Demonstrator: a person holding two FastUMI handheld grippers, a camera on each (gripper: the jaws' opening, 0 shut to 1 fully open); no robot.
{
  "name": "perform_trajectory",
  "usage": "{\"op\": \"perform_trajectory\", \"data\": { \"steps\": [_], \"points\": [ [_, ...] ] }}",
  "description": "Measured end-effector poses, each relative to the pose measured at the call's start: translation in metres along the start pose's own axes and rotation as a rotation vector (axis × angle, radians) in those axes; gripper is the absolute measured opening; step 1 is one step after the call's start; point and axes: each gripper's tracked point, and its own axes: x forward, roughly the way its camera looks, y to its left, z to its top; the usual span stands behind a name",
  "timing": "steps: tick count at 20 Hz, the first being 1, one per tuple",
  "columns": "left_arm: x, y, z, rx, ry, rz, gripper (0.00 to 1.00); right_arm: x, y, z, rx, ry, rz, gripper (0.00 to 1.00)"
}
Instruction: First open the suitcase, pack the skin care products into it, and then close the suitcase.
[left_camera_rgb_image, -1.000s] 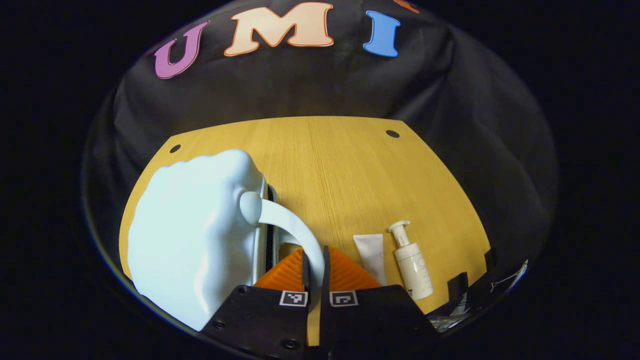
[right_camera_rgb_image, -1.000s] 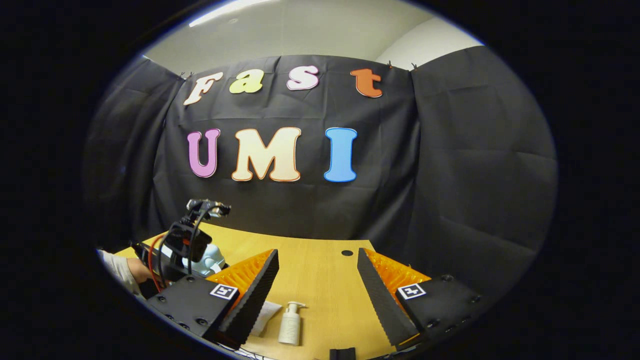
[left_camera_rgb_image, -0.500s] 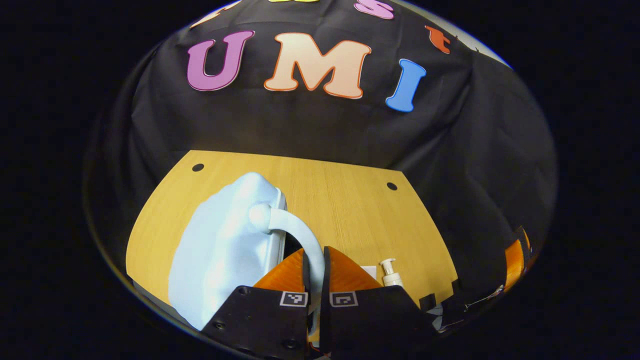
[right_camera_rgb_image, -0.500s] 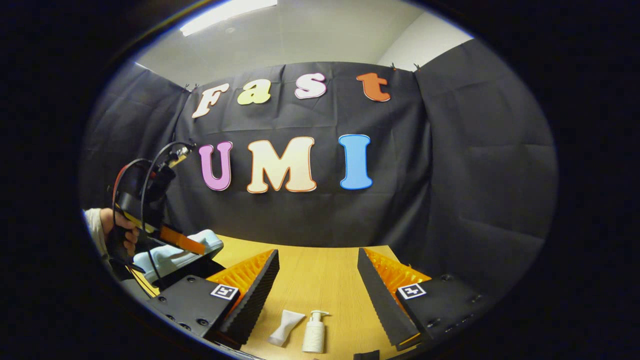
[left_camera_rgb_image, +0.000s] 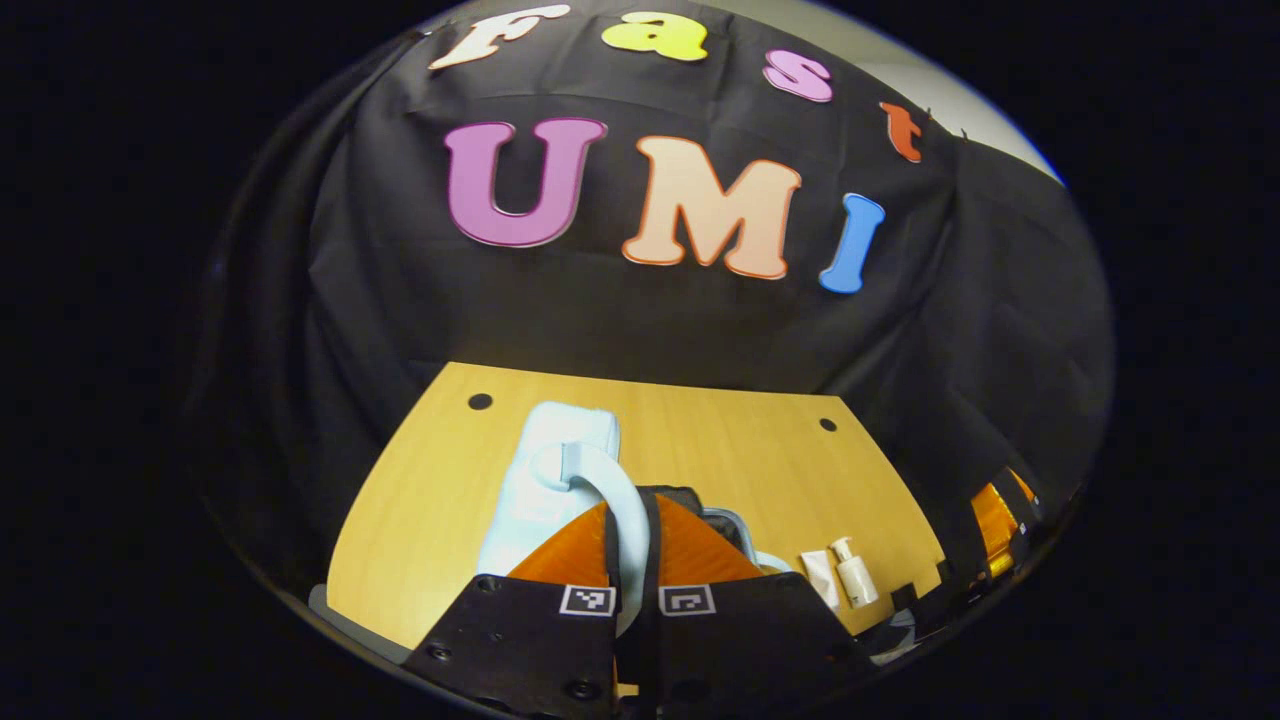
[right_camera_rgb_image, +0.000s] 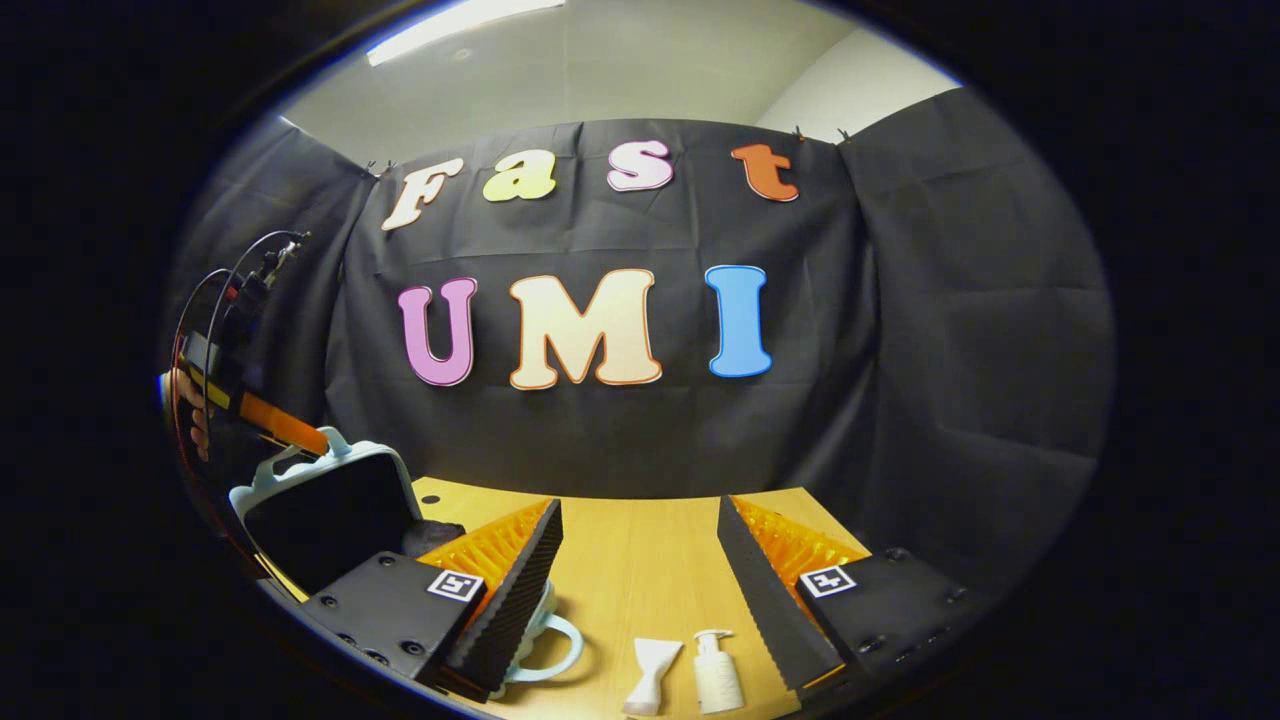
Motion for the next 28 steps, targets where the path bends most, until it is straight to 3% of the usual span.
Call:
{"op": "perform_trajectory", "data": {
  "steps": [6,7,9,13,17,21,24,25,27,28],
  "points": [
    [0.007,0.136,-0.006,0.035,-0.021,0.182,0.04,0.011,0.043,-0.010,-0.034,0.032,0.011,0.98],
    [0.008,0.161,-0.010,0.033,-0.013,0.209,0.00,0.012,0.049,-0.011,-0.041,0.037,0.015,0.98],
    [0.023,0.196,-0.030,-0.059,0.028,0.212,0.00,0.014,0.069,-0.017,-0.068,0.058,0.035,0.99],
    [0.051,0.260,-0.088,-0.136,0.119,0.258,0.00,0.016,0.093,-0.022,-0.108,0.082,0.062,0.99],
    [0.076,0.291,-0.146,-0.242,0.218,0.268,0.00,0.019,0.103,-0.027,-0.136,0.108,0.061,1.00],
    [0.099,0.309,-0.191,-0.262,0.272,0.264,0.00,0.020,0.100,-0.033,-0.157,0.138,0.035,1.00],
    [0.106,0.322,-0.200,-0.258,0.230,0.289,0.00,0.018,0.094,-0.036,-0.153,0.155,0.016,1.00],
    [0.107,0.331,-0.198,-0.258,0.191,0.332,0.04,0.019,0.090,-0.035,-0.147,0.159,0.008,1.00],
    [0.098,0.345,-0.198,-0.259,0.174,0.405,0.24,0.020,0.086,-0.035,-0.138,0.159,0.005,1.00],
    [0.092,0.354,-0.187,-0.238,0.130,0.449,0.49,0.018,0.084,-0.034,-0.133,0.156,0.007,1.00]
  ]
}}
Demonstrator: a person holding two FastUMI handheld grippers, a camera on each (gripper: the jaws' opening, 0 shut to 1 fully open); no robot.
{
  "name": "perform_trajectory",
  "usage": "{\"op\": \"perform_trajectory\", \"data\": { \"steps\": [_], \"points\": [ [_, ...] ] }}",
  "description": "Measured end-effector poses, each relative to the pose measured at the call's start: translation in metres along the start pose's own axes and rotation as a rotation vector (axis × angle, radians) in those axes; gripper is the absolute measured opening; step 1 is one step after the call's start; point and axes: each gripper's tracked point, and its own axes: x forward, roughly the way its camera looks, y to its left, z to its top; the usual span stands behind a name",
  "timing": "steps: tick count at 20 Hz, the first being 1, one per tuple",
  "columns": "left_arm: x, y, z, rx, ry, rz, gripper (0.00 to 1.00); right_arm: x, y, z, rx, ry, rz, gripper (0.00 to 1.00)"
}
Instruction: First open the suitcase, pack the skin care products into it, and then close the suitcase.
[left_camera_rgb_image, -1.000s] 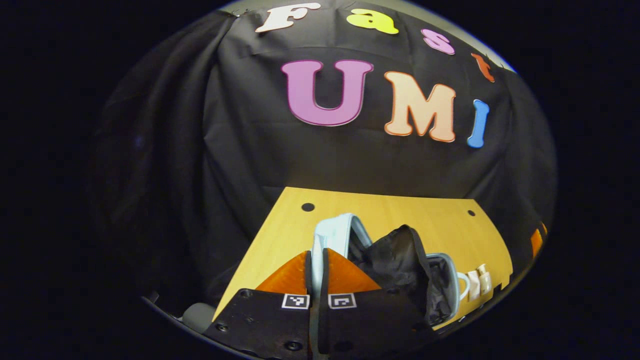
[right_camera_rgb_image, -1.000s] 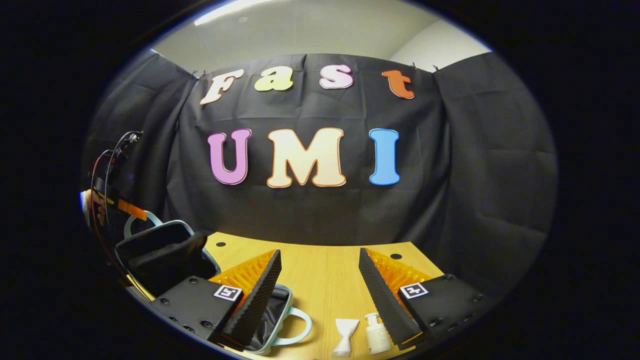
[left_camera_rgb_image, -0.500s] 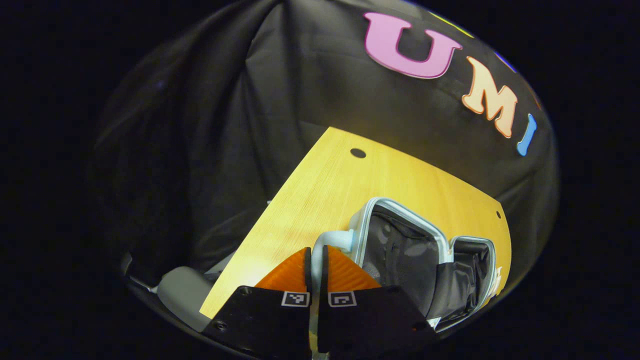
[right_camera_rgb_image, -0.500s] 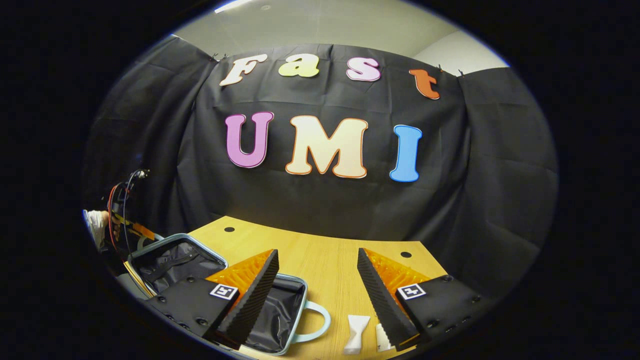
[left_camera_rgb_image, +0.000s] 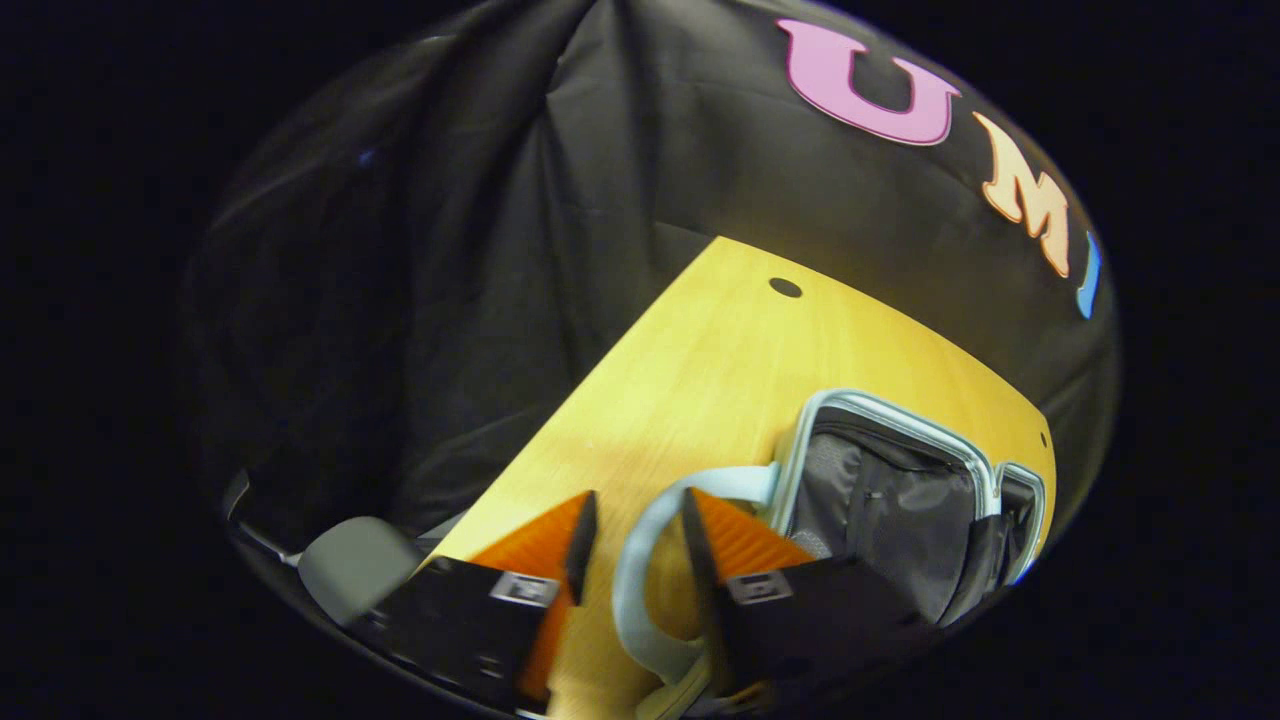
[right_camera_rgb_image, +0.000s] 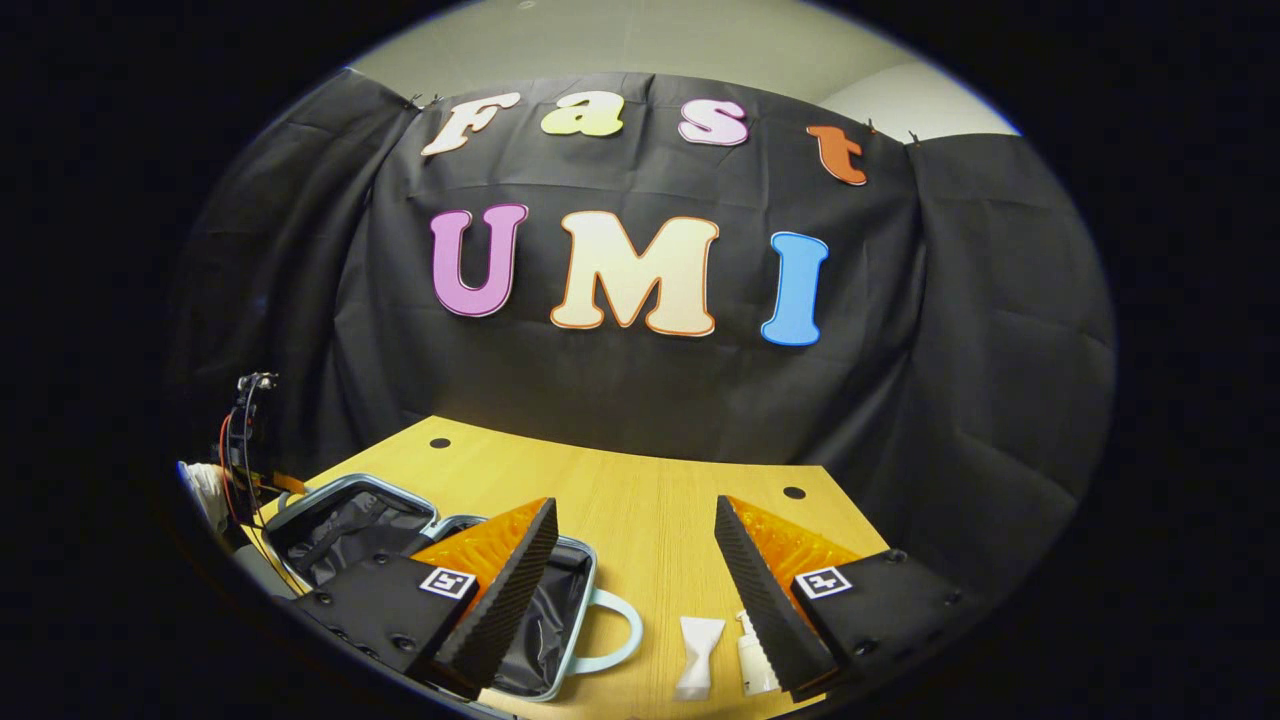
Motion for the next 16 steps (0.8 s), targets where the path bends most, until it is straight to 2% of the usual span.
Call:
{"op": "perform_trajectory", "data": {
  "steps": [2,3,5,7,8,10,11,14,16],
  "points": [
    [-0.024,0.023,0.035,0.027,-0.155,0.124,0.99,-0.002,-0.007,0.002,0.004,-0.015,0.007,1.00],
    [-0.053,0.022,0.059,0.012,-0.257,0.171,0.96,-0.003,-0.015,0.001,0.007,-0.025,0.017,1.00],
    [-0.092,0.008,0.078,0.012,-0.350,0.187,0.96,-0.006,-0.030,0.005,0.020,-0.046,0.024,1.00],
    [-0.138,-0.018,0.102,0.051,-0.493,0.201,0.96,-0.008,-0.047,0.009,0.030,-0.068,0.022,1.00],
    [-0.176,-0.062,0.118,0.086,-0.597,0.159,0.94,-0.008,-0.058,0.011,0.033,-0.080,0.027,1.00],
    [-0.221,-0.115,0.128,0.117,-0.678,0.076,0.94,-0.010,-0.078,0.017,0.045,-0.106,0.037,1.00],
    [-0.242,-0.151,0.131,0.124,-0.711,0.010,0.94,-0.011,-0.088,0.021,0.057,-0.126,0.041,1.00],
    [-0.291,-0.248,0.122,0.136,-0.761,-0.151,0.94,-0.015,-0.122,0.029,0.081,-0.173,0.040,1.00],
    [-0.305,-0.308,0.100,0.184,-0.754,-0.236,0.94,-0.018,-0.141,0.026,0.088,-0.178,0.036,1.00]
  ]
}}
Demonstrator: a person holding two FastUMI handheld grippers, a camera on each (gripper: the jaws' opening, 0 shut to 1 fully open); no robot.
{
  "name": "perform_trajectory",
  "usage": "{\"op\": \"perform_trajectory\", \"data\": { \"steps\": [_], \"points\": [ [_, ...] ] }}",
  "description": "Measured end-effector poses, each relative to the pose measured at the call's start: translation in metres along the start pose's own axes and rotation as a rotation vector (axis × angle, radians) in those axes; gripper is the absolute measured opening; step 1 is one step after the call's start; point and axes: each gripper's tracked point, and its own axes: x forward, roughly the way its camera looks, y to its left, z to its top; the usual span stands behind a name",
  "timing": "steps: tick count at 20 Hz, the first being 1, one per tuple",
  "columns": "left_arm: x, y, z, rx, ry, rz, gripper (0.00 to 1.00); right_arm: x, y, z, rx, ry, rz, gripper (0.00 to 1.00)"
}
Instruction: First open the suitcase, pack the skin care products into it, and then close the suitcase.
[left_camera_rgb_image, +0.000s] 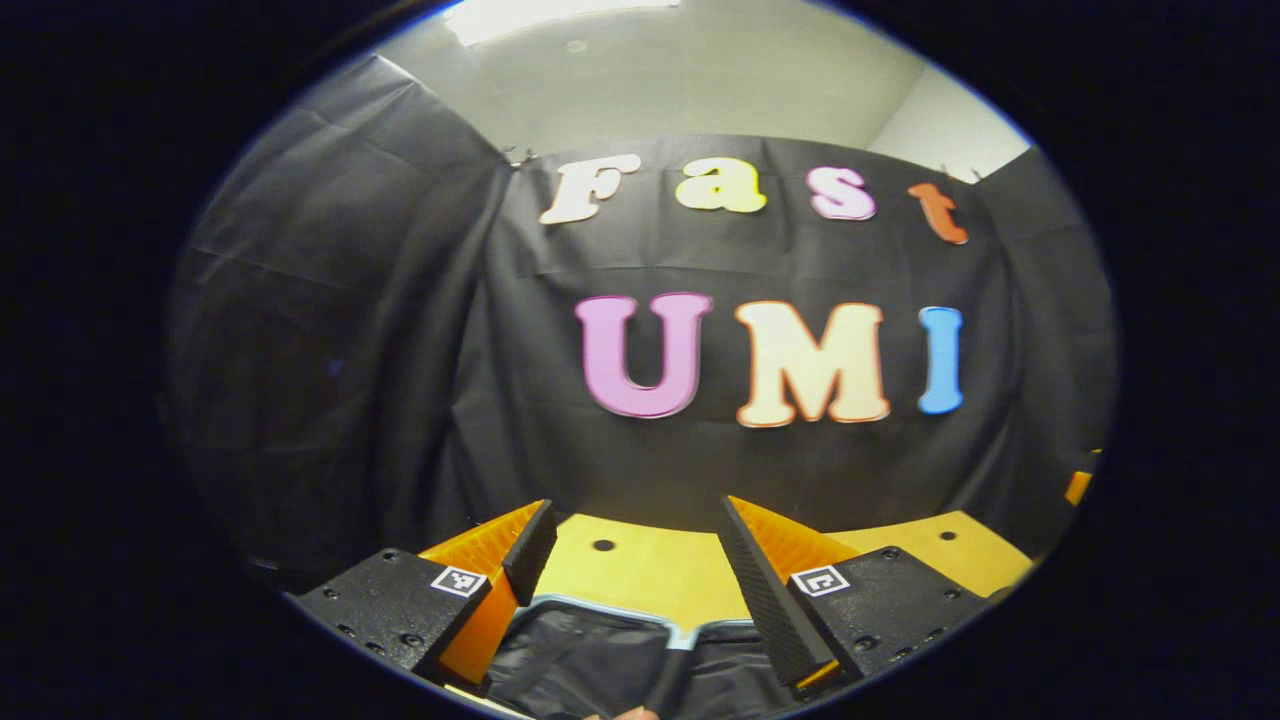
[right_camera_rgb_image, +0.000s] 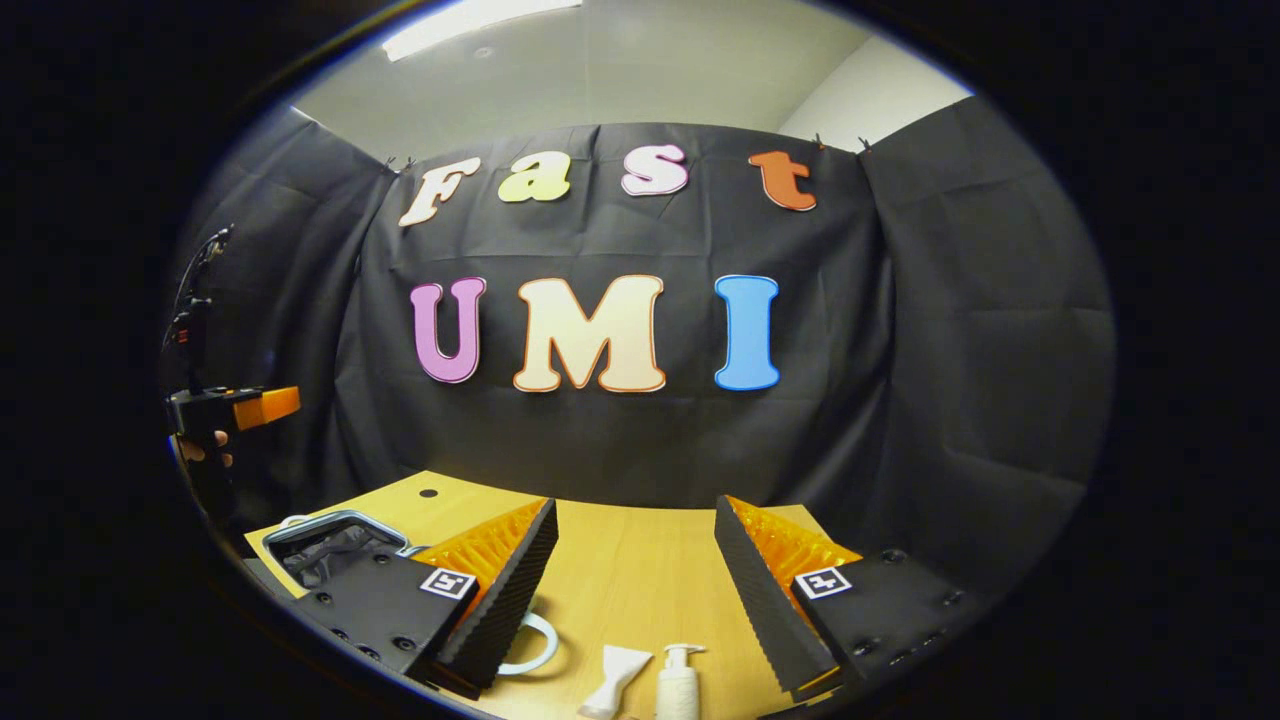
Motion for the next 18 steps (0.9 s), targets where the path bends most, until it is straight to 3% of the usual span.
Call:
{"op": "perform_trajectory", "data": {
  "steps": [3,6,10,12,13,18],
  "points": [
    [-0.018,-0.089,-0.015,0.032,0.043,-0.135,0.94,-0.007,-0.031,-0.009,0.019,0.016,-0.010,1.00],
    [-0.049,-0.162,-0.030,-0.027,0.076,-0.226,0.95,-0.022,-0.064,-0.012,0.059,0.013,-0.031,1.00],
    [-0.070,-0.228,-0.062,-0.031,0.158,-0.325,0.96,-0.032,-0.080,-0.013,0.050,0.006,-0.026,0.98],
    [-0.080,-0.267,-0.107,0.011,0.288,-0.405,0.95,-0.040,-0.097,-0.013,0.030,0.005,-0.023,0.98],
    [-0.089,-0.292,-0.147,-0.010,0.406,-0.438,0.95,-0.045,-0.110,-0.015,0.013,0.008,-0.031,0.98],
    [-0.109,-0.329,-0.223,-0.034,0.628,-0.451,0.95,-0.059,-0.148,-0.025,-0.031,0.031,-0.073,0.98]
  ]
}}
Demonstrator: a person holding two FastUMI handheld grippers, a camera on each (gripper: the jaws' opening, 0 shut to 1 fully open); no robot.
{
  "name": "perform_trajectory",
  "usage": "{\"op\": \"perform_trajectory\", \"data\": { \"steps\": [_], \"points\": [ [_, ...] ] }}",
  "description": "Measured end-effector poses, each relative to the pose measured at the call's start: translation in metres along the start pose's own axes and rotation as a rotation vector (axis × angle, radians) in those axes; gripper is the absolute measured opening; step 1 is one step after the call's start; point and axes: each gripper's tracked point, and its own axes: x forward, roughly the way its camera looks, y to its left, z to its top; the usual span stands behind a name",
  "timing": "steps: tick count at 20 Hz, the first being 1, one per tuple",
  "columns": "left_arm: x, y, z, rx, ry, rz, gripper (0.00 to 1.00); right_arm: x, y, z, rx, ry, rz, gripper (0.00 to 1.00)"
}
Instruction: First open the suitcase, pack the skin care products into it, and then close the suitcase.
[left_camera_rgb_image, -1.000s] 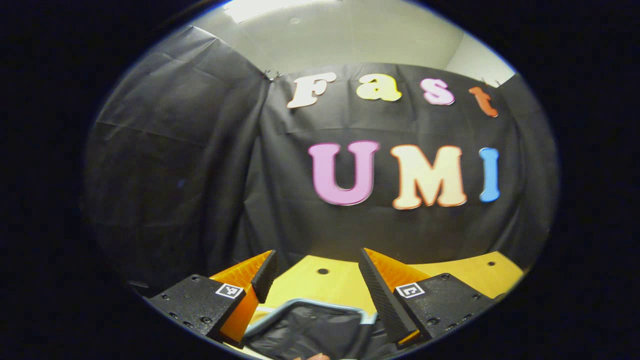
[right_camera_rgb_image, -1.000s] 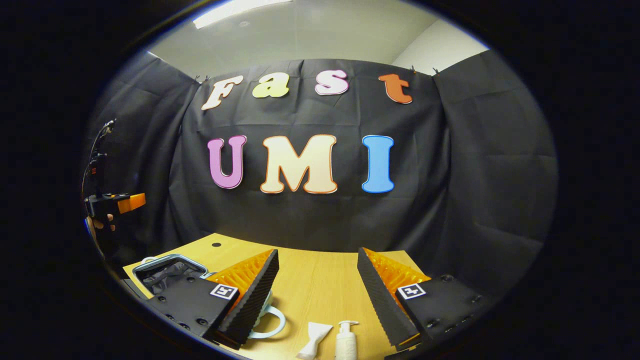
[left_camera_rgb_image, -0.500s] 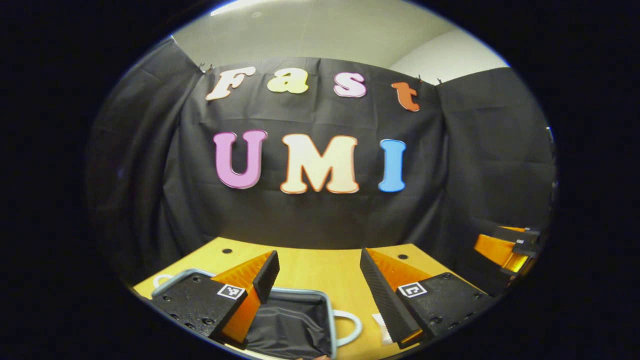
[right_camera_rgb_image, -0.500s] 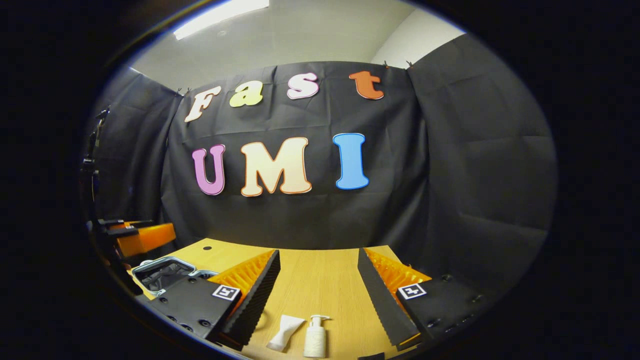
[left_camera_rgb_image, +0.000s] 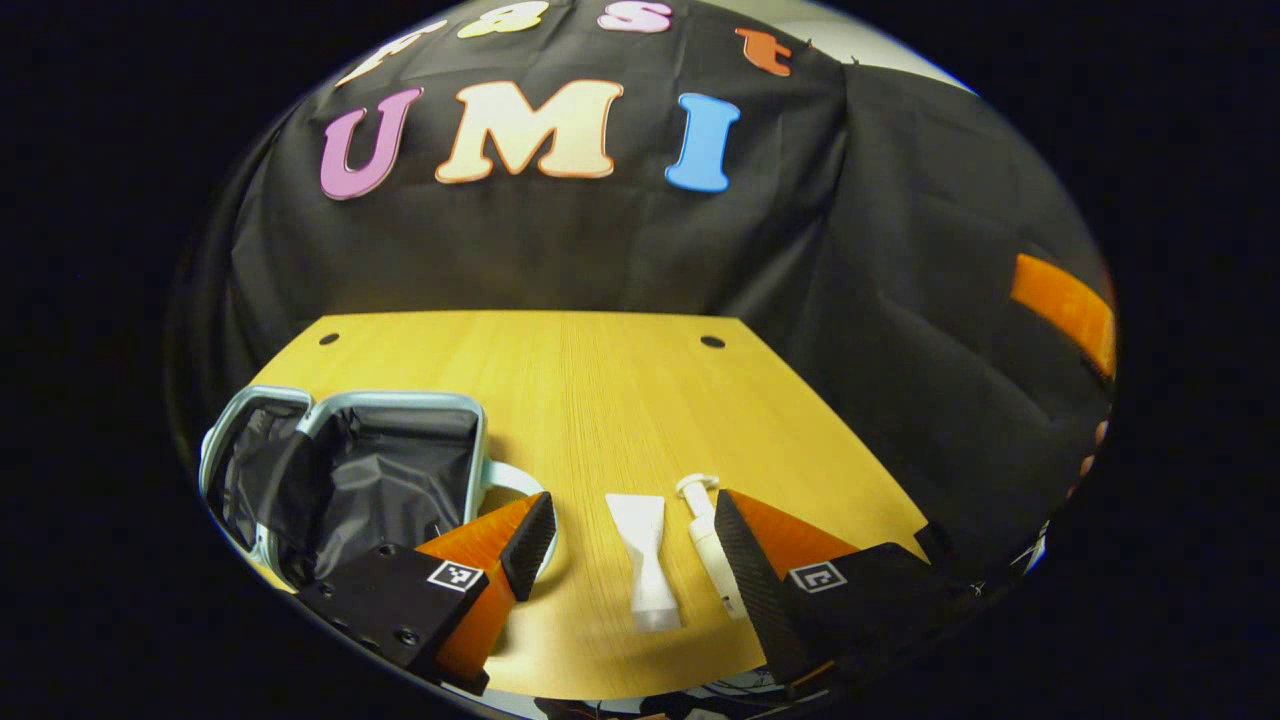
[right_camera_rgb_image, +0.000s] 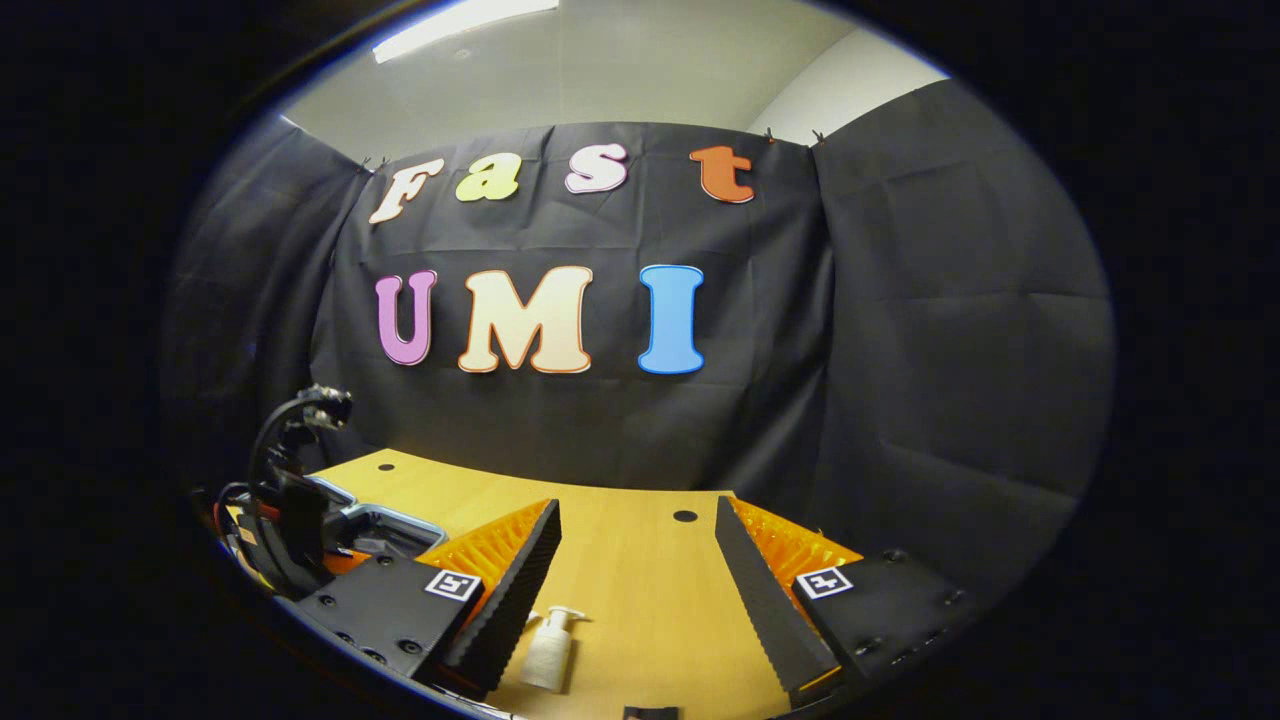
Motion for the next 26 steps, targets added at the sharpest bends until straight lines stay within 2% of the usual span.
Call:
{"op": "perform_trajectory", "data": {
  "steps": [5,6,11,12,13,14,15,16,17,20,24,26],
  "points": [
    [0.039,-0.020,-0.050,0.018,0.128,-0.028,0.93,-0.010,-0.029,-0.020,0.003,0.053,-0.048,0.98],
    [0.047,-0.020,-0.063,0.016,0.166,-0.029,0.88,-0.012,-0.031,-0.021,0.000,0.056,-0.051,0.98],
    [0.070,-0.004,-0.111,-0.025,0.306,0.005,0.82,-0.018,-0.041,-0.027,-0.016,0.073,-0.074,0.98],
    [0.070,0.003,-0.104,0.008,0.276,0.023,0.80,-0.017,-0.041,-0.030,-0.015,0.079,-0.076,0.99],
    [0.076,0.003,-0.107,0.033,0.283,0.022,0.68,-0.017,-0.042,-0.032,-0.016,0.085,-0.080,1.00],
    [0.078,0.004,-0.107,0.061,0.267,0.021,0.66,-0.017,-0.039,-0.032,-0.016,0.087,-0.079,1.00],
    [0.081,0.005,-0.106,0.071,0.270,0.029,0.59,-0.016,-0.037,-0.031,-0.018,0.086,-0.078,1.00],
    [0.082,0.002,-0.105,0.075,0.277,0.022,0.27,-0.015,-0.036,-0.031,-0.020,0.084,-0.076,1.00],
    [0.083,-0.001,-0.104,0.071,0.282,0.006,0.21,-0.016,-0.033,-0.032,-0.022,0.083,-0.072,1.00],
    [0.077,-0.015,-0.091,0.059,0.274,-0.050,0.12,-0.015,-0.026,-0.036,-0.027,0.092,-0.068,1.00],
    [0.054,-0.016,-0.038,0.062,0.179,-0.078,0.12,-0.010,-0.012,-0.049,-0.004,0.132,-0.049,1.00],
    [0.036,0.002,-0.011,0.043,0.133,-0.067,0.12,-0.003,0.009,-0.053,0.008,0.141,-0.022,1.00]
  ]
}}
